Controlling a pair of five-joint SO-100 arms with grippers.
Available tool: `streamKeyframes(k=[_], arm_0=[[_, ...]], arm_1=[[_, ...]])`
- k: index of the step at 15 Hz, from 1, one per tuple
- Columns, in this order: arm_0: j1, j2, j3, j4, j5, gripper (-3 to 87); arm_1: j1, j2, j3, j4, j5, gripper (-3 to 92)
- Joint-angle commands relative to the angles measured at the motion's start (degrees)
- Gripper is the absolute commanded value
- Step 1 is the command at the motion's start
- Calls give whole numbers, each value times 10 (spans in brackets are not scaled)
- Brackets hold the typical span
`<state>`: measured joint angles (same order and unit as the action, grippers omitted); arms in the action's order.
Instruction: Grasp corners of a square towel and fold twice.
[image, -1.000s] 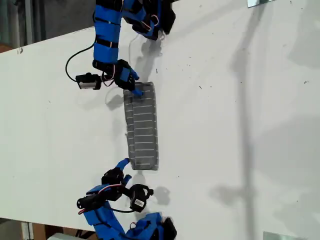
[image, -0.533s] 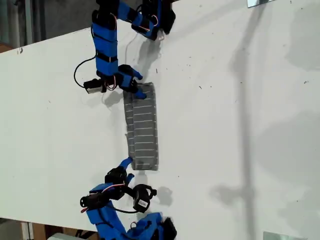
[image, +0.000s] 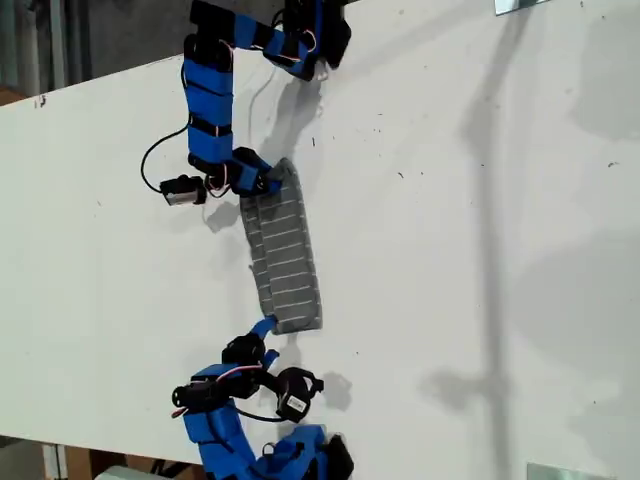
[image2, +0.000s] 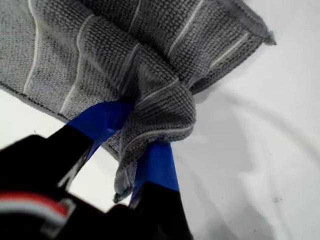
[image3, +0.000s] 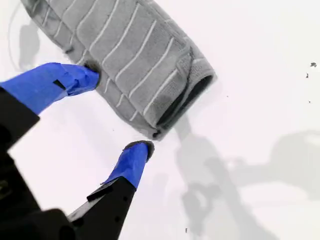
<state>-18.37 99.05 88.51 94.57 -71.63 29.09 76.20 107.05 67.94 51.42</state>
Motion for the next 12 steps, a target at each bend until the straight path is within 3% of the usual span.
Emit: streamKeyframes(k=[1, 4, 7, 12], arm_0=[[17, 33, -3, -11, -8, 272], [25, 33, 3, -25, -11, 272], [36, 33, 15, -36, -17, 273], [60, 38, -10, -47, -8, 275]], arm_1=[[28, 76, 77, 9, 49, -1], [23, 210, 107, 75, 107, -1], [11, 369, 80, 194, 163, -1], [61, 597, 97, 352, 277, -1]])
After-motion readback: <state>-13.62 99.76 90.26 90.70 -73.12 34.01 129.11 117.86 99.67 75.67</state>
